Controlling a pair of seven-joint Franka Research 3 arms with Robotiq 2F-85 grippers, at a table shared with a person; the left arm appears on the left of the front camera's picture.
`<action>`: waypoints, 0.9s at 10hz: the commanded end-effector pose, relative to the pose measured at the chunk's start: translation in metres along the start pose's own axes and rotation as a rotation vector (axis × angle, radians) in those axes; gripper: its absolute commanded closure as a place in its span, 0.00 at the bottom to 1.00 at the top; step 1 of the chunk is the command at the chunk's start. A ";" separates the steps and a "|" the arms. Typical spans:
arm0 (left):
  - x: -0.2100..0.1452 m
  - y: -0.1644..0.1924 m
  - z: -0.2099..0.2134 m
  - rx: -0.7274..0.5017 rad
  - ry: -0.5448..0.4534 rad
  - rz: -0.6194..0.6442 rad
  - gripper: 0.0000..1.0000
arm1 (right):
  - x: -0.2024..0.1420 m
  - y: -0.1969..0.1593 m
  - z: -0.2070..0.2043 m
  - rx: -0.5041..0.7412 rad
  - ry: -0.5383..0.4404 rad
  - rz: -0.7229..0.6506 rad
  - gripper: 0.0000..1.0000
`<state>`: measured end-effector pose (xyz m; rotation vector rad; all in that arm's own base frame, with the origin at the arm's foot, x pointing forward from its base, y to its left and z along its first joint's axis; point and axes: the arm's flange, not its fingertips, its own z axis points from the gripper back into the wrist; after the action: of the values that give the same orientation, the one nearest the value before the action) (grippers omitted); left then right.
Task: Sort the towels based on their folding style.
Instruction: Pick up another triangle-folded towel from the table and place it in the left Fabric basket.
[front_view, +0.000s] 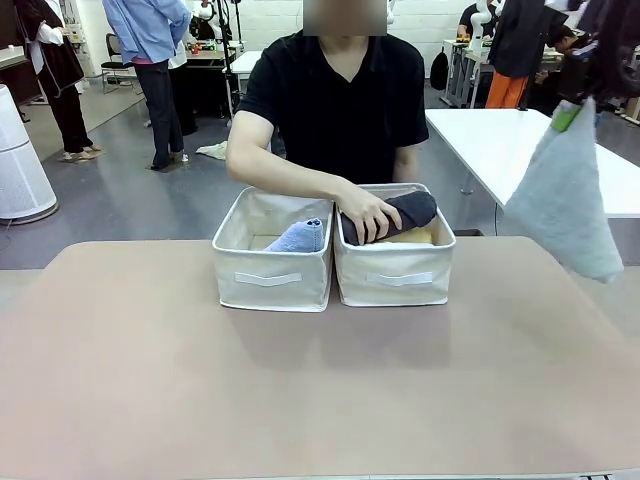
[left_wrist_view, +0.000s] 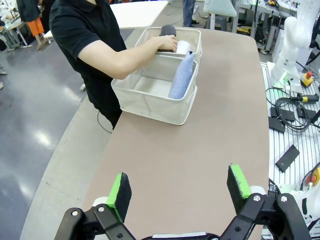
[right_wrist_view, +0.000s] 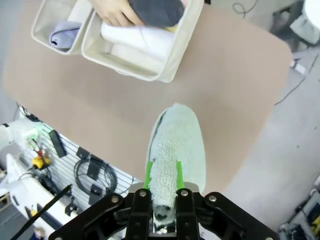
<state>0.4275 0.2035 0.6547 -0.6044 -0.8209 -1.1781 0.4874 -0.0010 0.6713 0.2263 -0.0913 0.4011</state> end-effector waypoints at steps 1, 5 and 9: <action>0.001 -0.003 0.001 -0.002 -0.009 -0.009 0.00 | 0.008 0.001 -0.001 -0.018 0.076 -0.018 0.84; 0.001 -0.003 0.001 -0.002 -0.009 -0.009 0.00 | 0.000 0.000 0.000 0.000 0.000 0.000 0.84; 0.001 -0.003 0.001 -0.002 -0.009 -0.009 0.00 | 0.023 0.034 0.004 -0.111 0.055 0.087 0.84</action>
<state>0.4275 0.2033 0.6548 -0.6044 -0.8209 -1.1785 0.4906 0.0104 0.6746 0.1855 -0.0765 0.4271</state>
